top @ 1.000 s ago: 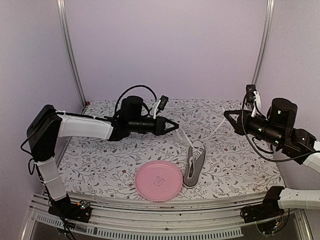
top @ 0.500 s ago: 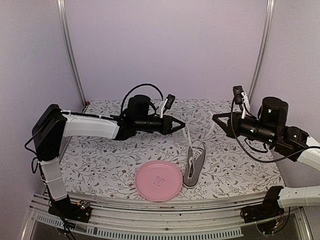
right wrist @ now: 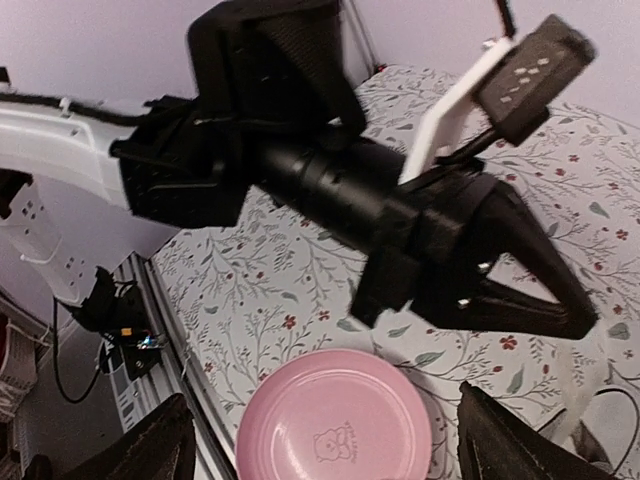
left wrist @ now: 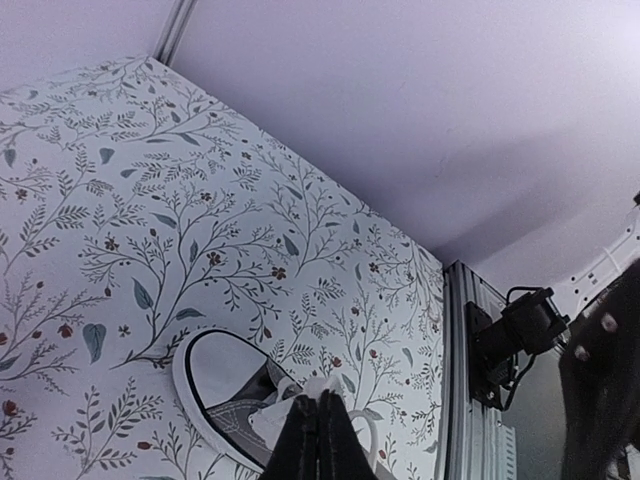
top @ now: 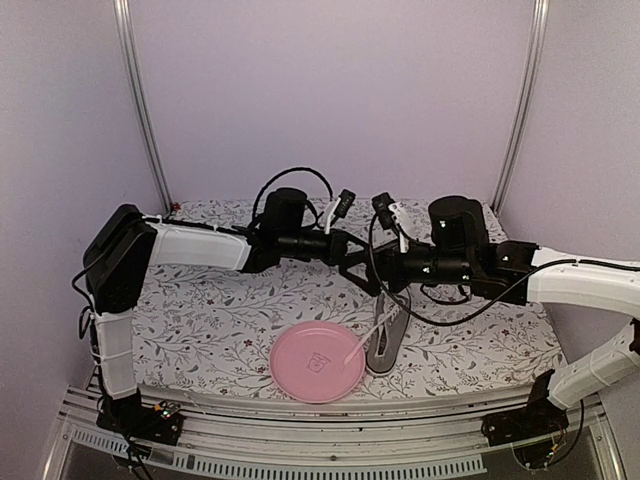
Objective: Tie the shoes
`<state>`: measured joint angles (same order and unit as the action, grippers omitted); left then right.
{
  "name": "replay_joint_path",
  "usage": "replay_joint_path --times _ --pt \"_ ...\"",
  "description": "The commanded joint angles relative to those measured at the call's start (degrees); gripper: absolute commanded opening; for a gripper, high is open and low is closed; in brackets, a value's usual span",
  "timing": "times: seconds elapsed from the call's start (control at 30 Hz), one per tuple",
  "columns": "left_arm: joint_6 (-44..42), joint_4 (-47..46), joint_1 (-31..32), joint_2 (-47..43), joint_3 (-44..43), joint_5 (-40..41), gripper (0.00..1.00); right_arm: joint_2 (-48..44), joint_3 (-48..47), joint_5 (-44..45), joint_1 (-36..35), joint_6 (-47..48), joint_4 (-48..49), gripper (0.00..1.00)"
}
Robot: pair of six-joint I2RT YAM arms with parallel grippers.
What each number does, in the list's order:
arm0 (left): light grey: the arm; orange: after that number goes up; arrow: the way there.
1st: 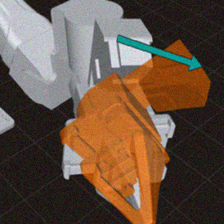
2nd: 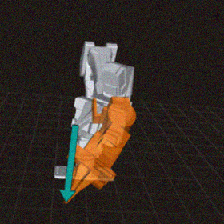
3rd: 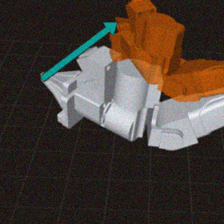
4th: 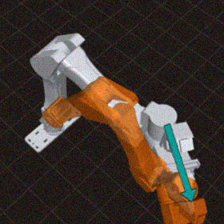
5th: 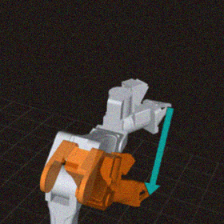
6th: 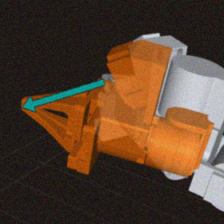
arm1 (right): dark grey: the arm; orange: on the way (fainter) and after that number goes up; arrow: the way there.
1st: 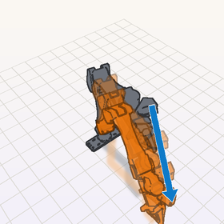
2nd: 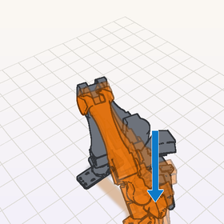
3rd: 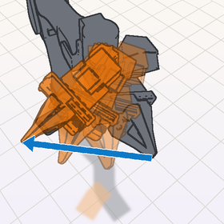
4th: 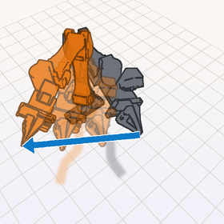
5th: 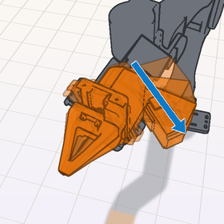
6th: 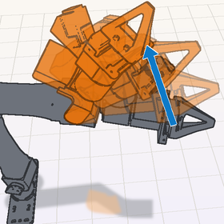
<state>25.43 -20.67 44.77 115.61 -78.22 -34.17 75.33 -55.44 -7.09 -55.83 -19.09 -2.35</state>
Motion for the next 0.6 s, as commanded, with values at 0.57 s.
replay_joint_path --times 0.57 --pt "-2.3 -0.2 -0.1 0.7 -2.3 -3.0 0.00 7.8 -0.7 -7.0 17.8 2.6 1.0 0.60"
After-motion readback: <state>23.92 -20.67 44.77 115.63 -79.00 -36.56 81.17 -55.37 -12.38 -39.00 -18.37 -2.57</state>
